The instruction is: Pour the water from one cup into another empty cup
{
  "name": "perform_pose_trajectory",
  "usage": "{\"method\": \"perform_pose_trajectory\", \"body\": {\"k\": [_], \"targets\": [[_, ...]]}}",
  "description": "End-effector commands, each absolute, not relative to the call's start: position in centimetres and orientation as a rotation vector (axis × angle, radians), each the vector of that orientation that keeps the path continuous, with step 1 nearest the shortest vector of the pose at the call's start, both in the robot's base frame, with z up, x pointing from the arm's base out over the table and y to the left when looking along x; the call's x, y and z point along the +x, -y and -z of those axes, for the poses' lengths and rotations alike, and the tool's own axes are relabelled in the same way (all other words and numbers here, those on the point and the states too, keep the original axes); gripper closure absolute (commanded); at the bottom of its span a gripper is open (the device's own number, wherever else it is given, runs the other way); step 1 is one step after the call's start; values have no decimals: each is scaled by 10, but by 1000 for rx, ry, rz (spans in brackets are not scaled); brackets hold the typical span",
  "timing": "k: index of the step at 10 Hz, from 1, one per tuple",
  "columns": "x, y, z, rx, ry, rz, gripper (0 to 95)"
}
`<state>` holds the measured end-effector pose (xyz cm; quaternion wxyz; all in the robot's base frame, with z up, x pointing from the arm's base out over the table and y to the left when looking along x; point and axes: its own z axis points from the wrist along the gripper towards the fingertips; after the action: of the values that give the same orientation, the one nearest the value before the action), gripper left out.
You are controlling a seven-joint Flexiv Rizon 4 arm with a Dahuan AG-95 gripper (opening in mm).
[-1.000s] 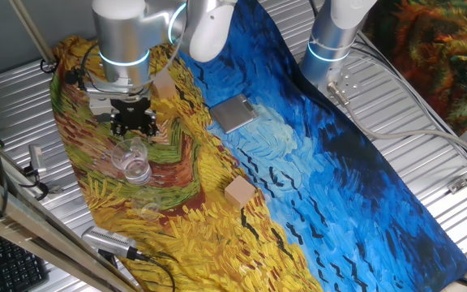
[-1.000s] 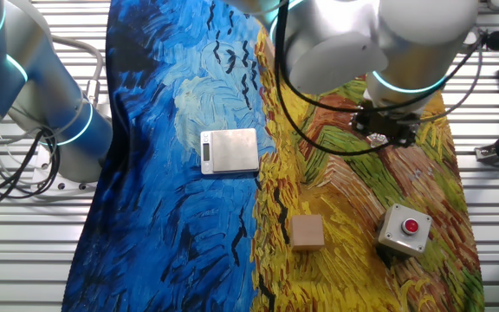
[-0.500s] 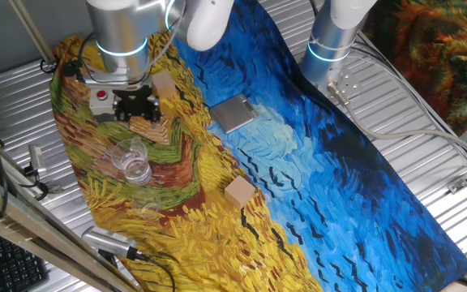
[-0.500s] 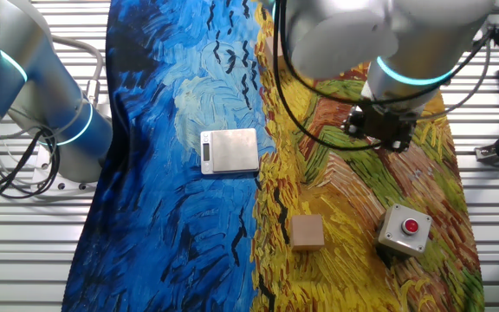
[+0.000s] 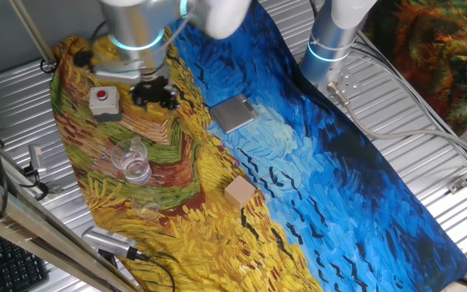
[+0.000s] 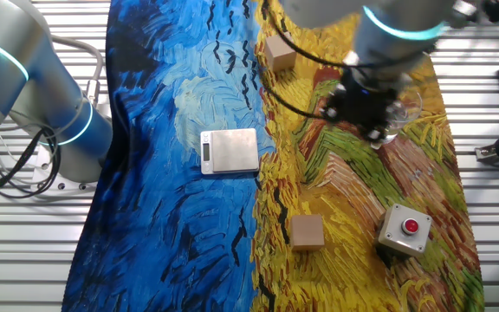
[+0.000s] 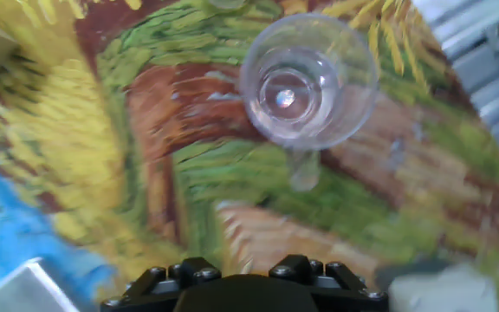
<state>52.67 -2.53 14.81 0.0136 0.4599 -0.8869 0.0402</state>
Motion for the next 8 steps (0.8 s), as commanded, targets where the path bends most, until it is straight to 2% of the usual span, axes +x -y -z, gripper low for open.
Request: {"method": "perform_pose_trajectory", "body": {"k": [1,4,8], "targets": [[501,7,-160,1070,2928,-85,570],[501,7,-160,620,3094,131,570],[501,7,-160,404,3151,146,570]]}}
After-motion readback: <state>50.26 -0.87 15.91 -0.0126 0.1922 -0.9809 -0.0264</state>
